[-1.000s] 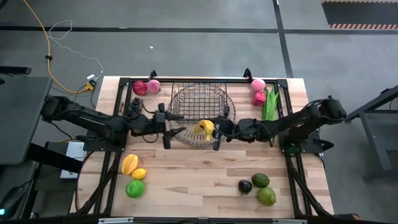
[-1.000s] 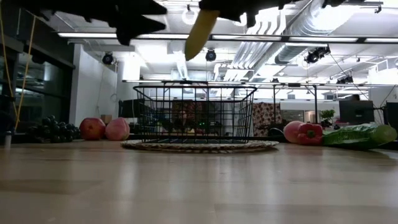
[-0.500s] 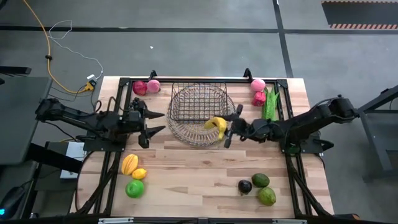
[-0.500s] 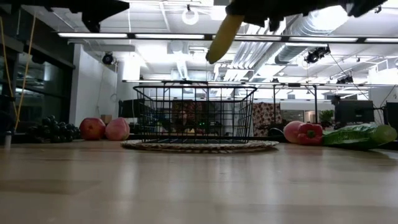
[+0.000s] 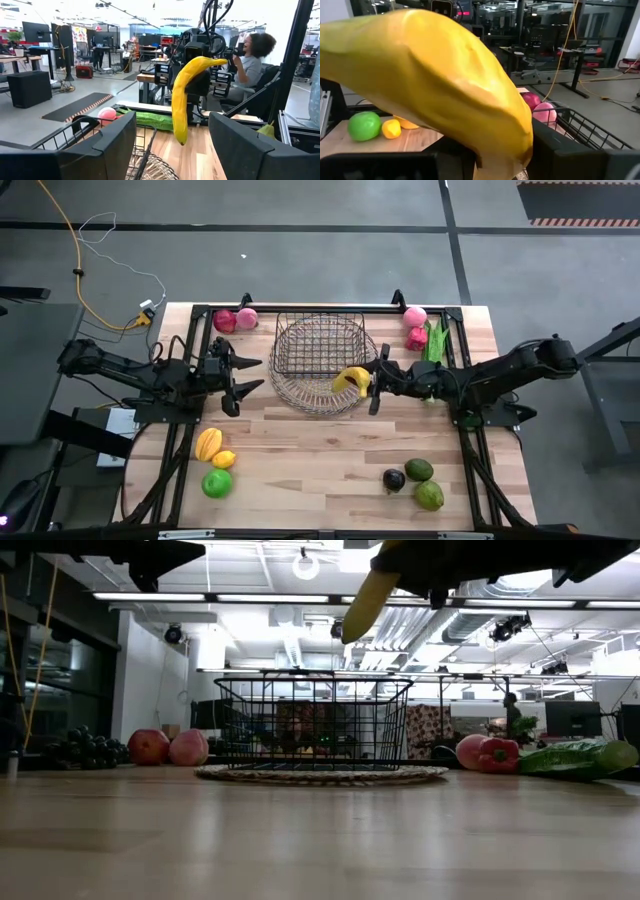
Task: Build produce basket
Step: Put the banana into the wire basket
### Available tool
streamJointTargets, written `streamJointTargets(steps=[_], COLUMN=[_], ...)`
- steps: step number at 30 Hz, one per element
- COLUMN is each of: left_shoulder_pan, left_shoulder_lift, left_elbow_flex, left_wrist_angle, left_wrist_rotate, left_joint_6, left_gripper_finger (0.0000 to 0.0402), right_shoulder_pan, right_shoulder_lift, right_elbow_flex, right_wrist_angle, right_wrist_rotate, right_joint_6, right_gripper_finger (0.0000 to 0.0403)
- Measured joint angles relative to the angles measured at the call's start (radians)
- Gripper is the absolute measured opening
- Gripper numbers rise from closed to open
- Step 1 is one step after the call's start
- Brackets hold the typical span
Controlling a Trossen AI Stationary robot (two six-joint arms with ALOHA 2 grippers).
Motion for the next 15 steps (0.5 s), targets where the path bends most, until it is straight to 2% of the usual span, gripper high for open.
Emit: streamJointTargets(steps=[5,10,12,15], left_shoulder_pan=[0.0,0.0,0.0,0.0], left_shoulder_lift=[0.0,0.0,0.0,0.0], left_elbow_flex=[0.0,0.0,0.0,0.0], left_wrist_angle=[-0.001,0.008,0.008,0.008], left_wrist_rotate=[0.0,0.0,-0.002,-0.005], left_joint_6=[0.0,0.0,0.0,0.008], left_gripper_finger=[0.0237,0.0237,0.0237,0.0237], right_shoulder_pan=[0.0,-0.046,-0.094,-0.177], right_shoulder_lift=[0.0,0.036,0.069,0.139], right_elbow_flex=[0.0,0.075,0.154,0.316], right_wrist_angle=[0.0,-0.047,-0.122,-0.355], right_wrist_rotate=[0.007,0.155,0.139,0.105], right_joint_6=[0.014,0.009,-0.004,0.008], right_gripper_finger=[0.0113,0.0113,0.0113,0.0113])
